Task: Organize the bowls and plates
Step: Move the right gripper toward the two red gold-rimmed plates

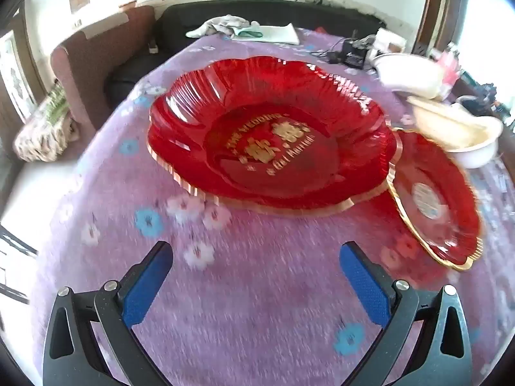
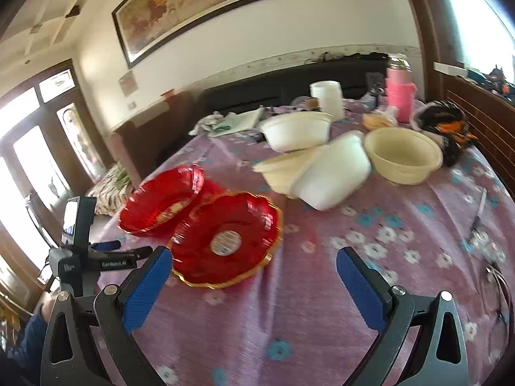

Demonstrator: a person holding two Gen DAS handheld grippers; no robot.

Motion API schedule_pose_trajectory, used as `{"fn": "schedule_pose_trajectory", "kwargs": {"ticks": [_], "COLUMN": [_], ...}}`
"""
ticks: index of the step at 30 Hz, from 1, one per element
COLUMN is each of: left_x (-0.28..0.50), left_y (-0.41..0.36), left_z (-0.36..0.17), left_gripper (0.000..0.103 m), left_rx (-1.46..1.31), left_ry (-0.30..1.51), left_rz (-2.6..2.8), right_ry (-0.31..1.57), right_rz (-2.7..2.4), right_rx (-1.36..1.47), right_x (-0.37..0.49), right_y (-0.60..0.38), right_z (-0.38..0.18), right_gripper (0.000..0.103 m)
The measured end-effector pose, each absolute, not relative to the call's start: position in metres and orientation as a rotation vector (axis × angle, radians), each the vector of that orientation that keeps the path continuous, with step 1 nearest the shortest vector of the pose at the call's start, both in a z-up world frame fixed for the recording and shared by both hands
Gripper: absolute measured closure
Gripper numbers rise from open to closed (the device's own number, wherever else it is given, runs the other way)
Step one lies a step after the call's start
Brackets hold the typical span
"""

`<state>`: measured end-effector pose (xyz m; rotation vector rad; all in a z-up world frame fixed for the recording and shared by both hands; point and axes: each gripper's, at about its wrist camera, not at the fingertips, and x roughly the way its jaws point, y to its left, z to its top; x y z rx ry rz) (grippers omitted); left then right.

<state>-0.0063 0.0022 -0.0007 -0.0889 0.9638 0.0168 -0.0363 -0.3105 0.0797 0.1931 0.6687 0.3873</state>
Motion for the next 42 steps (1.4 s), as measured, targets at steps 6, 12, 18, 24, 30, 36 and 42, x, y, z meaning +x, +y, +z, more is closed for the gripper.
{"fn": "schedule_pose_trajectory", "kwargs": {"ticks": [6,12,18,24,30,36,42], "left_x": [-0.04,-0.056,-0.071,-0.069,-0.061,-0.032,0.002], "left_y": [0.0,-0.001,-0.006,0.001,0.009,0.047,0.09], "left_z": [0.017,0.028,0.039,0.034,0.032,0.048,0.064], "left_gripper": [0.0,0.0,0.0,0.0,0.0,0.0,0.01], "left_rx": [-0.084,-0.055,-0.011,-0.089,-0.143,-0.3,-0.315], "left_ry": [0.872,0.739,0.613,0.67,0.708,0.805,0.837], "left_rz": [-0.022,-0.063,-0.043,-0.056,-0.014,-0.036,0.094], "right_ry": [0.65,0.642,0.604,0.668,0.705,0.809,0.877], "right_rz": [0.442,0.487,0.507,0.517,0.483,0.512,0.56], "right_rx": [0.16,0.194,0.266,0.253,0.27,0.338,0.352], "right_x": [-0.021,0.013,0.064,0.094,0.111,0.126,0.131], "right_y": [-0.276,-0.233,-0.192,-0.166,-0.193,-0.209,-0.2], "right_z": [0.099,0.119,0.147,0.125,0.099,0.078,0.061], "right_gripper": [0.0,0.0,0.0,0.005,0.028,0.036,0.052]}}
